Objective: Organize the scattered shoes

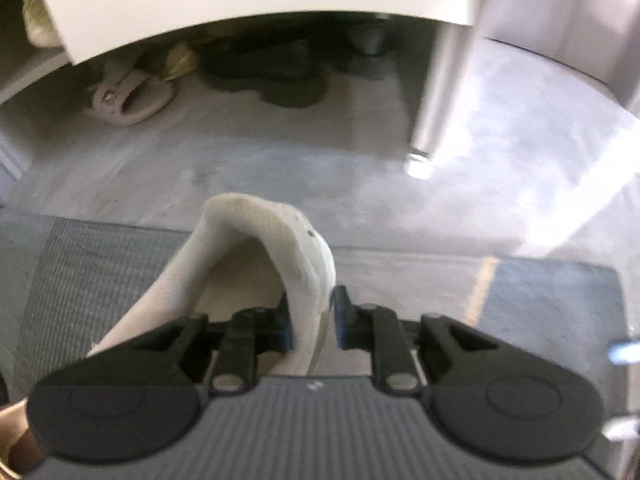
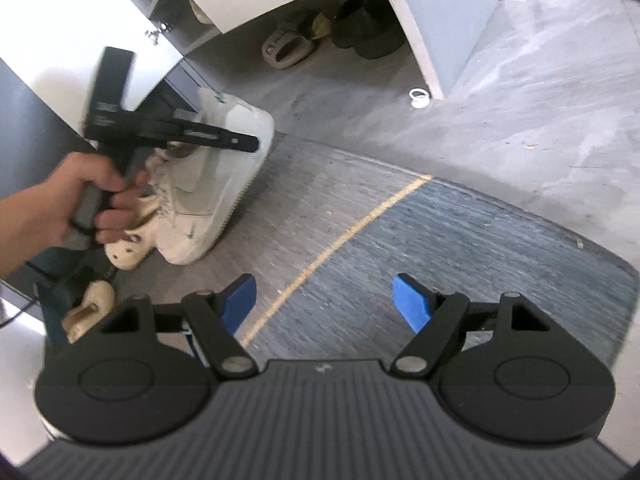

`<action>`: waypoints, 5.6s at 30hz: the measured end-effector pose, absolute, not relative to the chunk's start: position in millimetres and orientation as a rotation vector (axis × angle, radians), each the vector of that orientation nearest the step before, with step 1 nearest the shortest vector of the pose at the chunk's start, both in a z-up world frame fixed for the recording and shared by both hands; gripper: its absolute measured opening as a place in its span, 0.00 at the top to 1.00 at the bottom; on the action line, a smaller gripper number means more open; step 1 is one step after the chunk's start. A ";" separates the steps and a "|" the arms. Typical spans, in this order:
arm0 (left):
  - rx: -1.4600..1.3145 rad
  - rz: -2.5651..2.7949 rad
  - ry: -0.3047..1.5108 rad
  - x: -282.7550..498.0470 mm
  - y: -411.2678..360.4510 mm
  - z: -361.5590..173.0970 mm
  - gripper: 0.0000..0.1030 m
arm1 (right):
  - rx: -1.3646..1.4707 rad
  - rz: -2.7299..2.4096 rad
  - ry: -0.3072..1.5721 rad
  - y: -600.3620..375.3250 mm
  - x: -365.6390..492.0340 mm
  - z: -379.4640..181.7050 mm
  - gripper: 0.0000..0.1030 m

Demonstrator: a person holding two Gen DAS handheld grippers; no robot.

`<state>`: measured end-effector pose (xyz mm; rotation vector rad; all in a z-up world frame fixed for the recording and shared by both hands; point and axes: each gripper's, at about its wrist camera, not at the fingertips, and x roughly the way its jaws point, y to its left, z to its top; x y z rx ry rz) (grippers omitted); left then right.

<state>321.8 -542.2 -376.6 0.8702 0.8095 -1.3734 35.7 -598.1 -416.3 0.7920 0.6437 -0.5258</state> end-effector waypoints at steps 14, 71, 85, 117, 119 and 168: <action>1.123 -1.644 0.778 160.5 -421.9 -354.0 0.80 | 0.764 -0.657 0.578 -596.7 0.8 -390.7 0.25; 0.263 -1.068 0.959 116.0 -86.0 -238.7 0.11 | -0.163 0.187 1.235 -457.5 84.8 -415.6 0.71; 0.188 -0.954 0.978 139.4 -33.6 -245.9 0.11 | 0.103 0.115 1.168 -472.3 72.8 -406.4 0.82; 0.011 -0.807 0.897 170.9 52.6 -230.0 0.11 | 0.616 0.180 0.935 -348.5 123.0 -327.1 0.82; 0.006 -0.787 0.892 173.2 59.9 -230.4 0.11 | 0.629 0.197 0.966 -328.4 128.7 -341.3 0.82; -0.061 -0.762 0.996 180.4 44.1 -267.7 0.11 | 0.036 0.212 1.207 -241.9 86.3 -399.4 0.27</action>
